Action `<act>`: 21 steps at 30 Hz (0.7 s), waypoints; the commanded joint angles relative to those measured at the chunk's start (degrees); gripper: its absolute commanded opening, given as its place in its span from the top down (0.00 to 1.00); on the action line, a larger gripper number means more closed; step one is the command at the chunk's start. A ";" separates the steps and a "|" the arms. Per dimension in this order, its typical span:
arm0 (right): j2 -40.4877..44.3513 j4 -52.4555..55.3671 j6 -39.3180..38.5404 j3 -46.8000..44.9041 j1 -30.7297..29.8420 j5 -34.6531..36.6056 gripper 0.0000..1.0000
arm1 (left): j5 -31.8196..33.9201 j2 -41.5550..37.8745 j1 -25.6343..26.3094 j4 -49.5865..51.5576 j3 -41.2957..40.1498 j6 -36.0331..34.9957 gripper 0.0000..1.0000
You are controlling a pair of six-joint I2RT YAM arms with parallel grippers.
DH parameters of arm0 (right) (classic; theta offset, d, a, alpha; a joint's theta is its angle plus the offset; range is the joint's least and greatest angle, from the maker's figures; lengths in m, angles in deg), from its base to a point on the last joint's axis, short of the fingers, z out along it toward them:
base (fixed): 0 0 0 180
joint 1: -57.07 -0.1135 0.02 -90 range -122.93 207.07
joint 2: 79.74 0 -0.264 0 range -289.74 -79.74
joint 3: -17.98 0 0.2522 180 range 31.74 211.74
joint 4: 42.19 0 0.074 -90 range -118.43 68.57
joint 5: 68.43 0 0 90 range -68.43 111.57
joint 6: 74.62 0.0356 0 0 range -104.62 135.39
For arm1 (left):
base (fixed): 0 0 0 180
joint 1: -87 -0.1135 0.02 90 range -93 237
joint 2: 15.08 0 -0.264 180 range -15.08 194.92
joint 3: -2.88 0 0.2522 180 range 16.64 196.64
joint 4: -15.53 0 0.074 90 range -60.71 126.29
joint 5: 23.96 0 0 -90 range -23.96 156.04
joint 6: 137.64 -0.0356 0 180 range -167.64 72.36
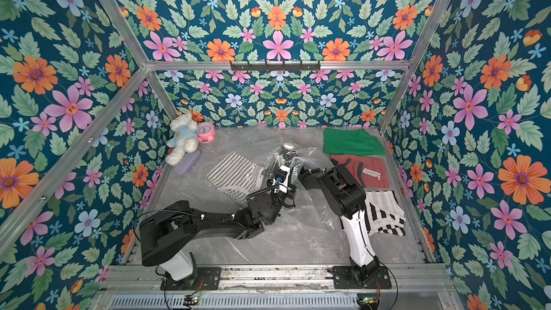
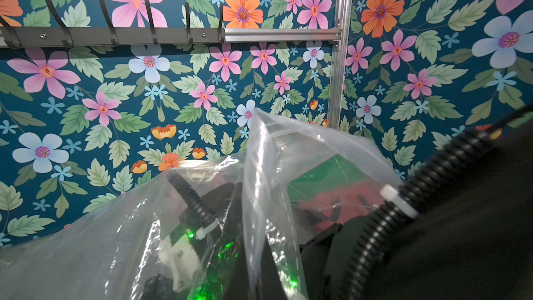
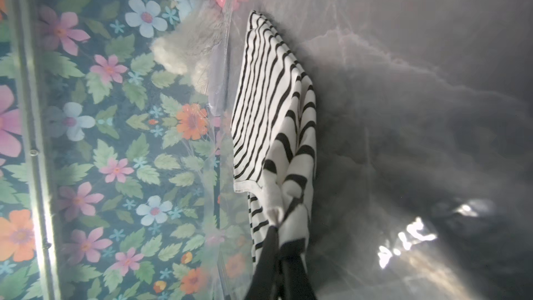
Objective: Take the tank top out of the vacuum bag
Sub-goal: Take out the tank top from the vacuum bag.
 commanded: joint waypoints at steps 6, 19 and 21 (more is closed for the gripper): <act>0.38 0.38 -1.27 0.05 0.60 -0.41 0.86 | 1.98 0.06 -0.20 0.13 0.49 -0.86 1.00; -5.99 -6.95 2.99 1.80 0.57 -3.23 0.57 | 0.63 -0.85 -0.37 0.14 -0.52 0.34 1.00; -7.77 -10.10 5.29 2.07 0.54 -3.47 0.57 | -0.74 -1.24 -0.36 0.02 -0.87 1.02 1.00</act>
